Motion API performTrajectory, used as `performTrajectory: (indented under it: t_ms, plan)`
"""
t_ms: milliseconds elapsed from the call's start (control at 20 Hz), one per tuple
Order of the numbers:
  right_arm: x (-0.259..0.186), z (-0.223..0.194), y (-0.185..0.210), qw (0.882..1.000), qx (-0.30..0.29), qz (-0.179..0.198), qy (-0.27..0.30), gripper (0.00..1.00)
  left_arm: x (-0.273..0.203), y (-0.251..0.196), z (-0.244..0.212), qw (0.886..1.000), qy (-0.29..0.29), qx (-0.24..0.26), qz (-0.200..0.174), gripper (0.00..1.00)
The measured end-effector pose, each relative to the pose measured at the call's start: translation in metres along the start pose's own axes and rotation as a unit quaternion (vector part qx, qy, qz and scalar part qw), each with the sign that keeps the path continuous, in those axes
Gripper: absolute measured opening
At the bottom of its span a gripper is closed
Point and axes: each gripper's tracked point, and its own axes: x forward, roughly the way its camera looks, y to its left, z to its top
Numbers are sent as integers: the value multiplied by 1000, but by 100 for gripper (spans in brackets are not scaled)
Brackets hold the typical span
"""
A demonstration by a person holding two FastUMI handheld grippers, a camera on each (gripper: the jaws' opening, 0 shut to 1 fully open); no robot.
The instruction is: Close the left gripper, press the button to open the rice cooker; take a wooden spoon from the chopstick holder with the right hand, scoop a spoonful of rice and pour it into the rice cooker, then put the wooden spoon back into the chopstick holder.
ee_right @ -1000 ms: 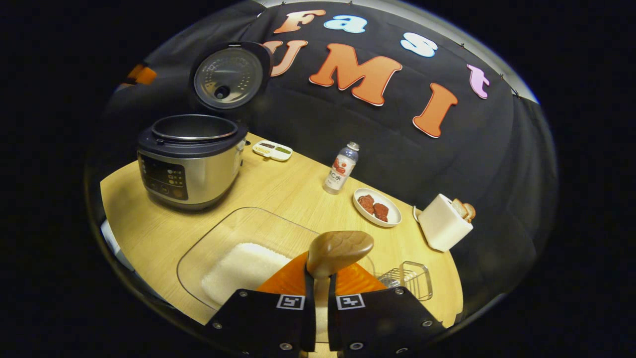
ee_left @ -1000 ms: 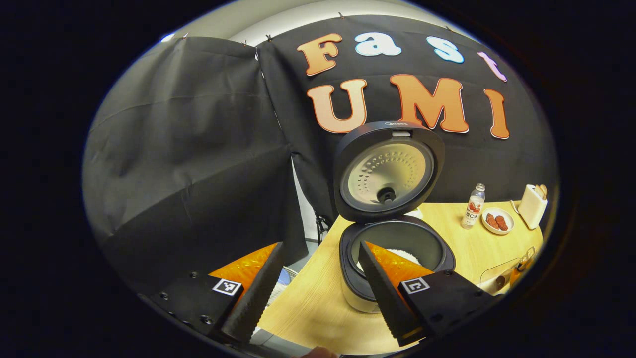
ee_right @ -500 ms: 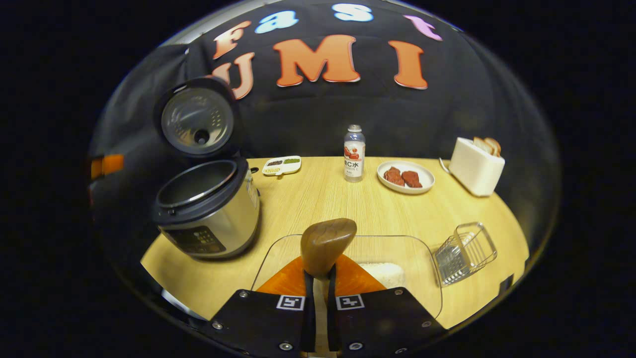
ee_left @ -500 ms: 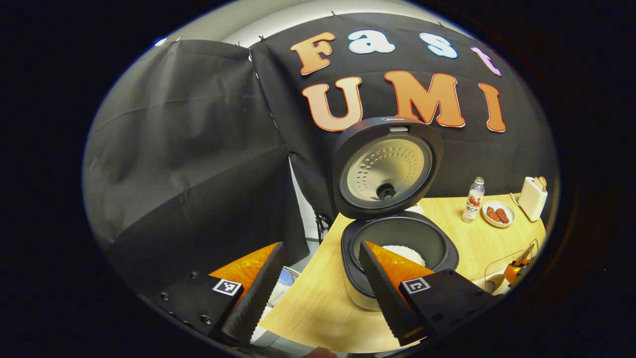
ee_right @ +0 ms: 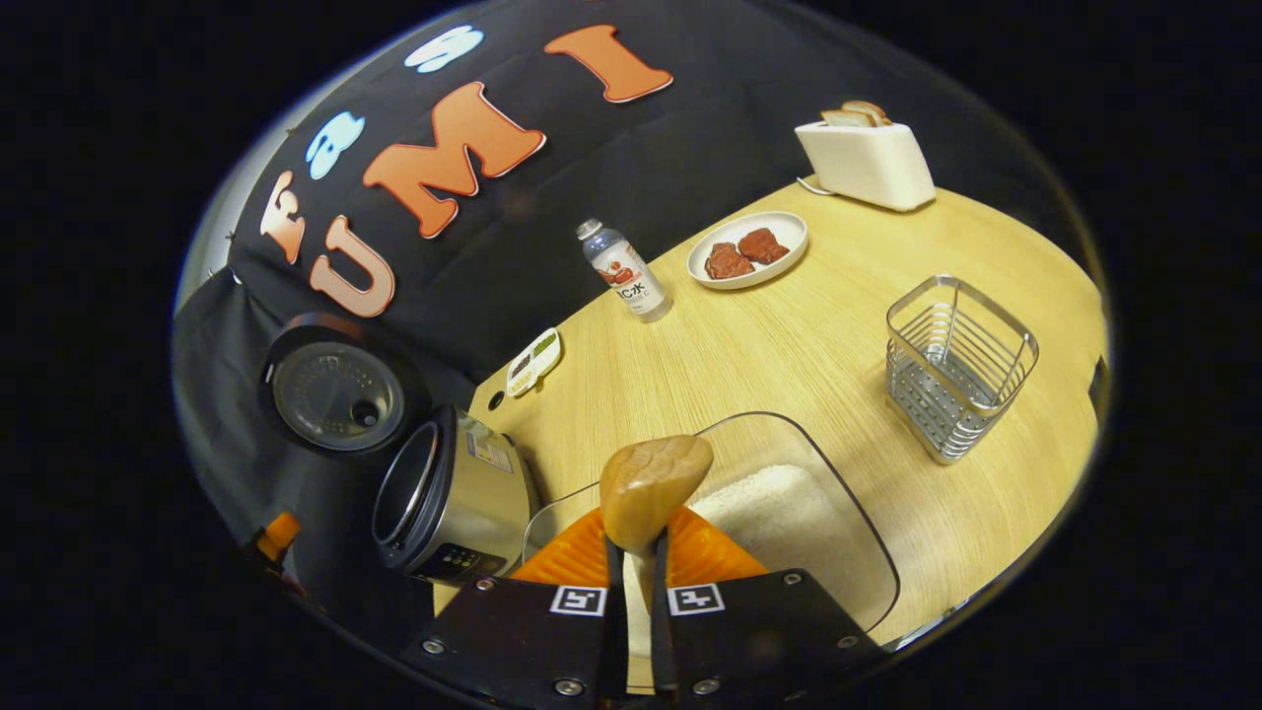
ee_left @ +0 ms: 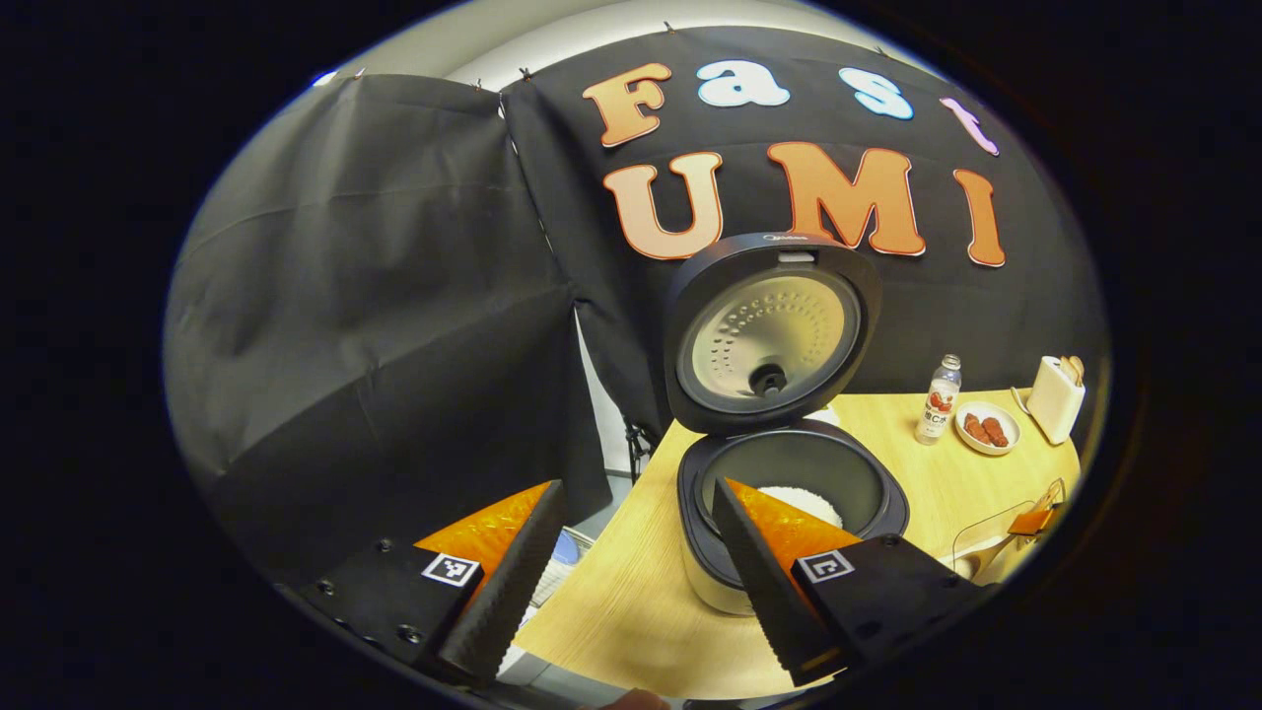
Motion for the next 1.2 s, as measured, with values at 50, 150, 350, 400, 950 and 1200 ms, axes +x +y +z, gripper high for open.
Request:
performTrajectory:
  t_ms: [50,150,350,400,950,1200]
  plan:
    - [2,-3,0,1000,10,6,5,9,1,0,0,1000,0,-1,-1,96]
    - [4,-6,0,999,42,16,15,8,1,-3,1,1000,-2,-3,-1,100]
    - [8,-10,6,990,120,53,44,8,0,-5,3,1000,-2,-4,-2,100]
    - [9,-12,6,988,133,62,52,9,0,-7,3,1000,-2,-4,-2,96]
    - [-15,23,-31,965,225,123,54,8,-4,-22,12,1000,-10,-5,-3,100]
    - [-35,58,-33,934,311,173,42,8,-5,-33,19,1000,-19,-10,-5,100]
